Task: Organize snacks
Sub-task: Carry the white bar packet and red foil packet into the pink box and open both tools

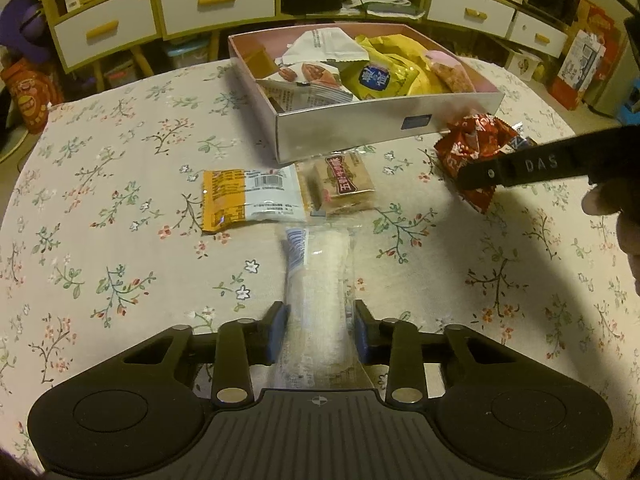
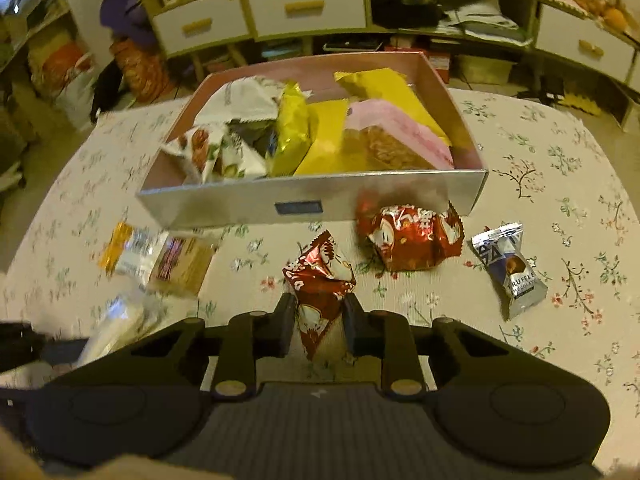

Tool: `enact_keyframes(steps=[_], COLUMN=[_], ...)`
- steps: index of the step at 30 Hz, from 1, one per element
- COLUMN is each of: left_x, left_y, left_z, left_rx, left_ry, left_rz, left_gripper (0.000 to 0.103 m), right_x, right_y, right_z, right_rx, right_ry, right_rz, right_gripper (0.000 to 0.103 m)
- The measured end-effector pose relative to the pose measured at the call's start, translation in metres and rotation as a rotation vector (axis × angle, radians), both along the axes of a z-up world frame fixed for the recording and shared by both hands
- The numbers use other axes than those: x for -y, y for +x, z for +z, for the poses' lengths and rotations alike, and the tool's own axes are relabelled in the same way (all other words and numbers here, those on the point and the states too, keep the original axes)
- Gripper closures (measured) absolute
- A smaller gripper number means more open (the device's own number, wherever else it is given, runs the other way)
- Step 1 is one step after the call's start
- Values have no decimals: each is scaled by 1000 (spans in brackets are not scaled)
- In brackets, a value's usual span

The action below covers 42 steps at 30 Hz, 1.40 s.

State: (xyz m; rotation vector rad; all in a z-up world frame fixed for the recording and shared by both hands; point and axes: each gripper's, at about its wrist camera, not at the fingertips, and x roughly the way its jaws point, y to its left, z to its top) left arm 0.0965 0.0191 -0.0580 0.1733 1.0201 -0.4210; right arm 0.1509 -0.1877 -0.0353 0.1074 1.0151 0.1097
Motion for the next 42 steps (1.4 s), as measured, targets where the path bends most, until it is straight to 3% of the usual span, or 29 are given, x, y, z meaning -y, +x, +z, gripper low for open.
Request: enact_keyframes(steps=[3,8,18,42], left_x=[1,3,4,12], left_y=[0,-1,-1,5], left_z=[1,2,12,60], left_rx=[-5,-19,-34,74], left_ry=[-3,-27,-81,-213], left_rz=[8,15,45,151], left_gripper=[82,86,87,87], right_x=[-2,-2,7,31], right_y=[-4,-11,-24,-20], right_z=[3,6,15,54], right_rx=[-14,-26,-31,100], right_ry=[-18,-37,-36,81], right_rz=[17,38,35,-26], right_gripper=[80,80,80,80])
